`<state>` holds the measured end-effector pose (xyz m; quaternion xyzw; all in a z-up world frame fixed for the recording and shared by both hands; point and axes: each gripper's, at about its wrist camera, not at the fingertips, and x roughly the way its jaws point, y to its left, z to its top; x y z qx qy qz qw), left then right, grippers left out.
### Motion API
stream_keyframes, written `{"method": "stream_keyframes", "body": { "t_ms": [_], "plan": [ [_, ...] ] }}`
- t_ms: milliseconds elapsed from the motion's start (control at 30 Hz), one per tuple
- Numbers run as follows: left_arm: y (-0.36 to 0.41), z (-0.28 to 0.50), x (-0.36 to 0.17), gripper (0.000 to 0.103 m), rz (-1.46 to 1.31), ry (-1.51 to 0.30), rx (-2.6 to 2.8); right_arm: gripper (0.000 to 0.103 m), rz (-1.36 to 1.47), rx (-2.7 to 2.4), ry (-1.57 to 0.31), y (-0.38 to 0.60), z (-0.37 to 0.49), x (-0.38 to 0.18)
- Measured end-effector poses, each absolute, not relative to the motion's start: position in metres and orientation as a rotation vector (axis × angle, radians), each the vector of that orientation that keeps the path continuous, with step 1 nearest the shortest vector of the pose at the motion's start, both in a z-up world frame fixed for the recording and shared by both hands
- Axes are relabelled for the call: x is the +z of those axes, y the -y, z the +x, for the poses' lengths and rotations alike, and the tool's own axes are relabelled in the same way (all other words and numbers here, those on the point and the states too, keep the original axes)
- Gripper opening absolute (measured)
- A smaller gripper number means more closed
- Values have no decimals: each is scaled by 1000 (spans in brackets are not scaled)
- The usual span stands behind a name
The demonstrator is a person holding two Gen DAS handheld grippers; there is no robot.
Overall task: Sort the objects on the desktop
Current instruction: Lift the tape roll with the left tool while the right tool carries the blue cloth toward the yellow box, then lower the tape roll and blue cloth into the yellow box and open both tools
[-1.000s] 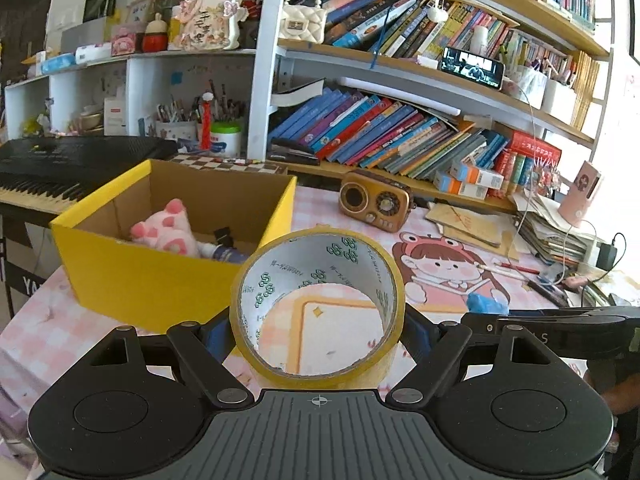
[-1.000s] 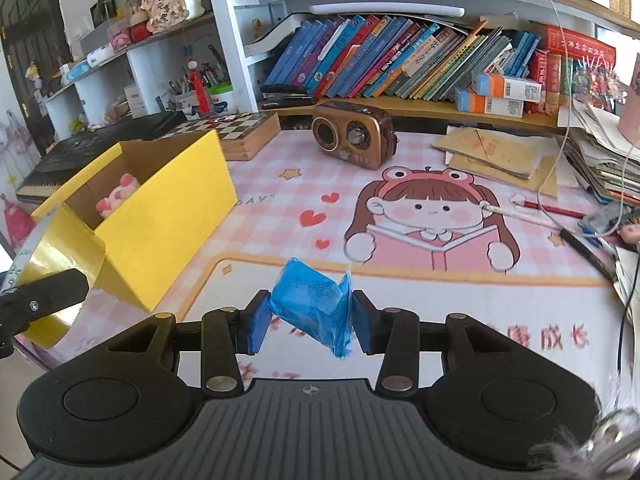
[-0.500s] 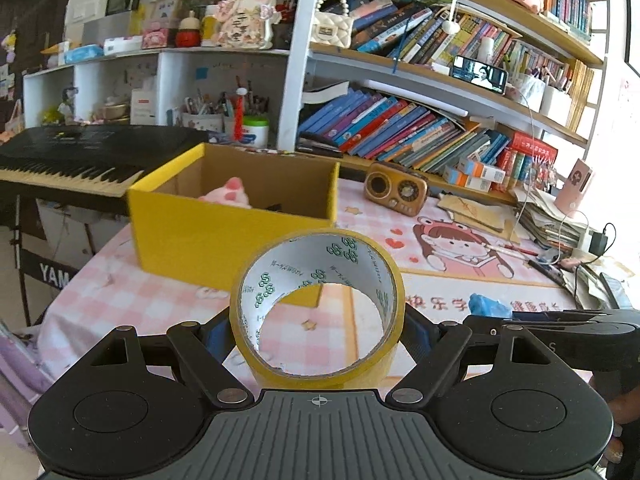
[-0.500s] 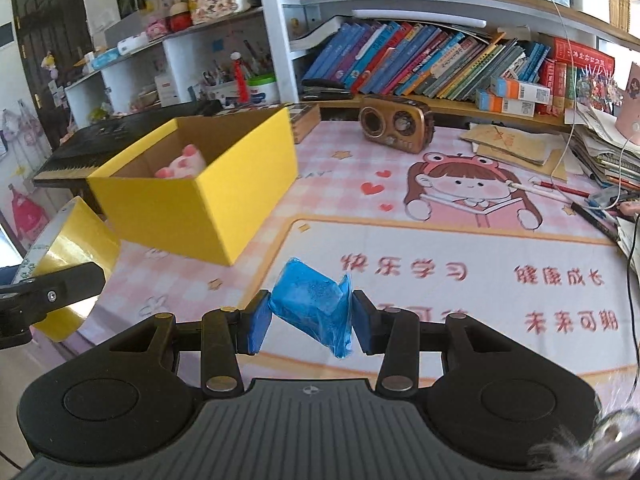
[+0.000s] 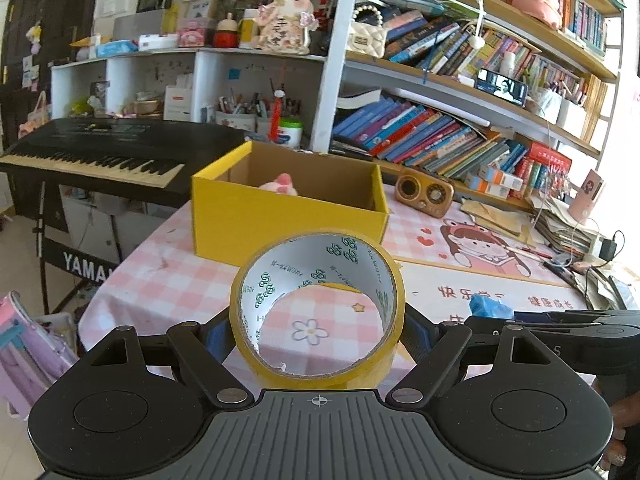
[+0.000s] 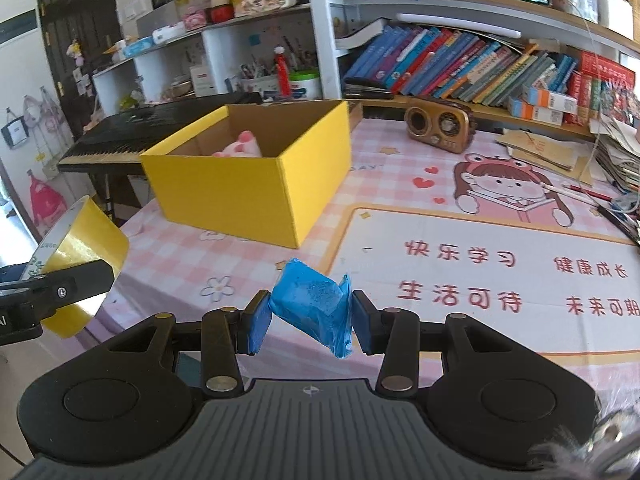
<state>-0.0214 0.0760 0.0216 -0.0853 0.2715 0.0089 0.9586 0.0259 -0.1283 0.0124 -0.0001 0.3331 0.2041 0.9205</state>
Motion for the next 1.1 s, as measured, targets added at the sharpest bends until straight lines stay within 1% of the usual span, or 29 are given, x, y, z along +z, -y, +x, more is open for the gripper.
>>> {"method": "stream_keyframes", "body": {
  "t_ms": [267, 567, 1100],
  "plan": [
    [-98, -32, 20, 83, -185, -546, 67, 40, -36, 478, -690, 102, 23, 13],
    [-114, -27, 18, 83, -200, -552, 99, 40, -56, 505, -722, 88, 31, 10],
    [-115, 12, 29, 83, -193, -514, 101, 40, -73, 539, -704, 81, 64, 15]
  ]
}}
